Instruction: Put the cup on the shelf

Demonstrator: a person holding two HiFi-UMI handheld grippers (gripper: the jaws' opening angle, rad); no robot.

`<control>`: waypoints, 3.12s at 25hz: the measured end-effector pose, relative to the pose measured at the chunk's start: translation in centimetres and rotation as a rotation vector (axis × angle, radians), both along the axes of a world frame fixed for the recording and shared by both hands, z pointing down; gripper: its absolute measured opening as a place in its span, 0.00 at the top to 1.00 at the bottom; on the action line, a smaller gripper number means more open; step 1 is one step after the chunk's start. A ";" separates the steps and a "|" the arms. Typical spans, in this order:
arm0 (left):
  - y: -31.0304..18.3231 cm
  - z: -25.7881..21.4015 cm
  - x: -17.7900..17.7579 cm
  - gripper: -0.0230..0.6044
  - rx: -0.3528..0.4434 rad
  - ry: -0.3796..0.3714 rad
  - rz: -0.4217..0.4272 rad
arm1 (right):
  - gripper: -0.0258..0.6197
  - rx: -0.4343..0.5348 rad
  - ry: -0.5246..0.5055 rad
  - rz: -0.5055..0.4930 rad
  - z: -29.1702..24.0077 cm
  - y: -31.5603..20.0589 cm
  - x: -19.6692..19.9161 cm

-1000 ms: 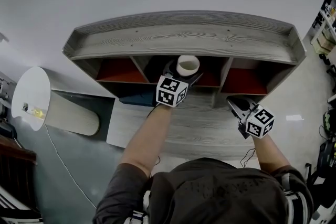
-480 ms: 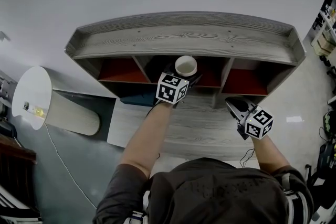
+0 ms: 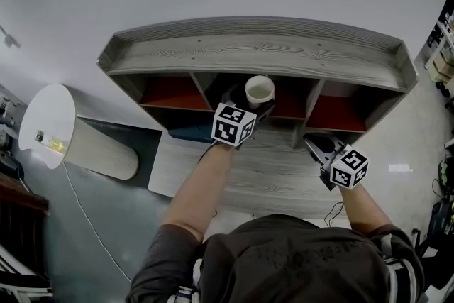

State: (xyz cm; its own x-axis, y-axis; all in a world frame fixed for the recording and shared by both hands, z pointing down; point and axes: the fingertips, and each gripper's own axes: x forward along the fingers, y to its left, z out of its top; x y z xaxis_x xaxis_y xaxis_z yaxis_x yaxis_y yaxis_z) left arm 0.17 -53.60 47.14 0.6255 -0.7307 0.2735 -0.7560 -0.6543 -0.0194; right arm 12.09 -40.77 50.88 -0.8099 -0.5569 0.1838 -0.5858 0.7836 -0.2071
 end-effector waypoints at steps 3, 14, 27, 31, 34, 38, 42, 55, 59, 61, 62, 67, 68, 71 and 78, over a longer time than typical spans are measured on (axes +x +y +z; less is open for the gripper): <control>1.2 -0.2 -1.2 0.27 0.008 -0.013 -0.021 | 0.97 0.002 0.001 -0.027 -0.2 0.1 -1.2; 8.1 -1.3 -9.6 0.27 0.033 0.036 -0.131 | 0.97 0.013 -0.008 -0.221 -0.8 0.3 -10.2; 22.8 -1.9 -27.6 0.59 0.133 0.120 -0.514 | 0.97 0.044 -0.035 -0.632 -2.5 5.1 -27.9; 29.0 -2.7 -32.3 0.72 0.179 0.148 -0.665 | 0.97 0.054 -0.045 -0.758 -3.2 8.3 -32.9; 33.9 -3.0 -34.7 0.77 0.203 0.154 -0.773 | 0.97 0.061 -0.051 -0.856 -3.4 11.0 -36.3; 40.3 -2.9 -36.7 0.83 0.215 0.160 -0.891 | 0.97 0.067 -0.053 -0.969 -3.6 15.2 -40.0; 47.2 -2.8 -38.0 0.91 0.236 0.178 -1.011 | 0.97 0.074 -0.054 -1.072 -3.9 20.0 -43.0; 67.9 -1.6 -38.7 0.96 0.263 0.223 -1.283 | 0.97 0.103 -0.067 -1.294 -4.6 36.5 -49.5; 72.8 -1.5 -38.5 0.96 0.260 0.218 -1.366 | 0.97 0.112 -0.068 -1.336 -4.9 40.1 -50.4; 74.7 -1.4 -38.5 0.96 0.261 0.215 -1.404 | 0.97 0.117 -0.066 -1.357 -5.0 41.5 -50.8; 75.5 -1.4 -38.6 0.96 0.265 0.217 -1.417 | 0.97 0.119 -0.064 -1.366 -5.0 42.1 -51.0; 77.0 -1.3 -38.6 0.96 0.285 0.224 -1.443 | 0.97 0.127 -0.058 -1.391 -4.9 43.3 -51.7; 77.0 -1.3 -38.6 0.96 0.286 0.223 -1.442 | 0.97 0.129 -0.057 -1.393 -5.0 43.4 -51.8; 76.9 -1.5 -38.5 0.96 0.290 0.220 -1.435 | 0.97 0.136 -0.051 -1.396 -5.3 43.7 -52.0; 76.4 -1.6 -38.6 0.96 0.298 0.231 -1.422 | 0.97 0.143 -0.051 -1.390 -5.4 43.5 -52.1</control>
